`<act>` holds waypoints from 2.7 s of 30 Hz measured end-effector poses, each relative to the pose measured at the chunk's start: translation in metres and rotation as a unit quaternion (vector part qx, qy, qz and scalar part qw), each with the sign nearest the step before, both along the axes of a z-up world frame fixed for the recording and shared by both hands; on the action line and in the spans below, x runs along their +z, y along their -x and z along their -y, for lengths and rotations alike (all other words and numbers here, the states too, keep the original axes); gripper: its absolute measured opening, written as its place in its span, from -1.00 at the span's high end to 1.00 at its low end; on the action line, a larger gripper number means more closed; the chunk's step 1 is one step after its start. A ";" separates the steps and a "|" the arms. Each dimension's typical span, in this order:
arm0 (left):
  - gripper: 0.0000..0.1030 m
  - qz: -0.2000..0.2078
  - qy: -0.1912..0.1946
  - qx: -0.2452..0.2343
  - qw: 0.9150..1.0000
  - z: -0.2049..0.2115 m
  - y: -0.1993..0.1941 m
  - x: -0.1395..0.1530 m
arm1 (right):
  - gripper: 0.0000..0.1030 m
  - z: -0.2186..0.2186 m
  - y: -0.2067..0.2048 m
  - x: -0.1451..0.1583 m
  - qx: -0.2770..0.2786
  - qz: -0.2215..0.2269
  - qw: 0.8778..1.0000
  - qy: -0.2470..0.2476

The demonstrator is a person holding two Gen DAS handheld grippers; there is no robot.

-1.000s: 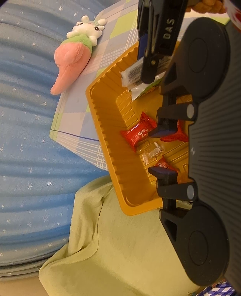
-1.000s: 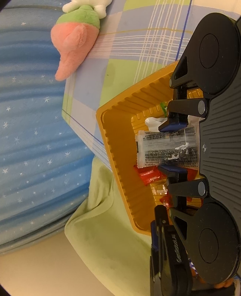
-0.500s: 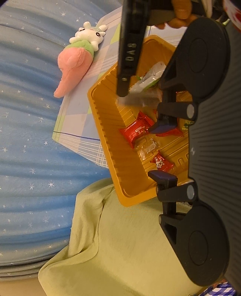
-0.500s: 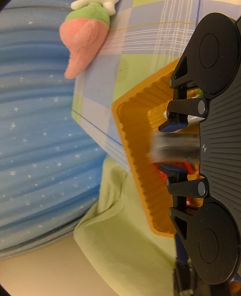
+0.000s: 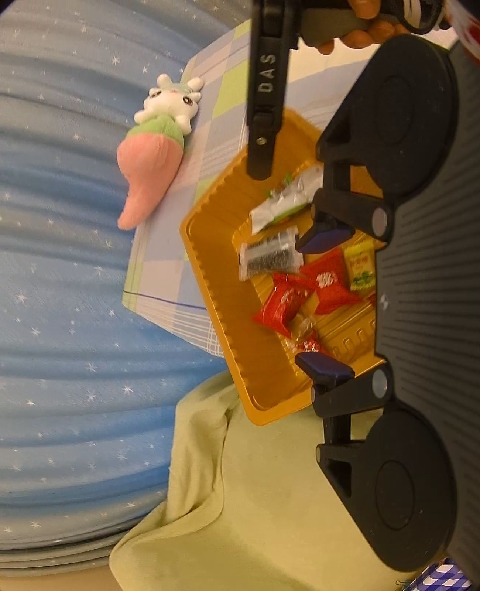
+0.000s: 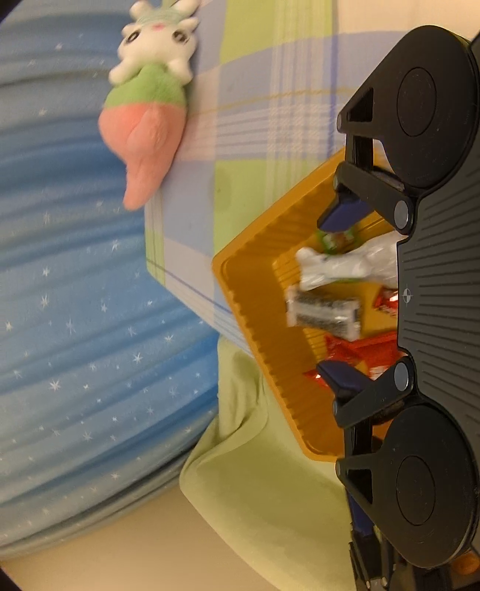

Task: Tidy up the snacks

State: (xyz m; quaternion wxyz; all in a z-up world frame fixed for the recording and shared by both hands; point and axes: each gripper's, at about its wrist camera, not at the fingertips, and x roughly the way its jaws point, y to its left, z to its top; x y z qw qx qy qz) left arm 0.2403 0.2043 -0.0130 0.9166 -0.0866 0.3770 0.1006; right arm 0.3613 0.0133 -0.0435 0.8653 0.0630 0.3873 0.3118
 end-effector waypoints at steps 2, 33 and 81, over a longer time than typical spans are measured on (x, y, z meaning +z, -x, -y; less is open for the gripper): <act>-0.21 0.004 -0.002 -0.004 1.000 0.008 0.008 0.004 | -0.64 0.013 0.011 0.004 -0.004 -0.003 1.000 -0.001; -0.37 -0.044 0.005 -0.054 0.998 0.193 0.159 0.022 | -0.81 0.212 0.222 0.017 -0.043 -0.051 0.997 0.042; -0.37 -0.047 -0.004 -0.080 0.996 0.245 0.215 0.022 | -0.81 0.259 0.282 0.017 -0.065 -0.051 0.996 0.043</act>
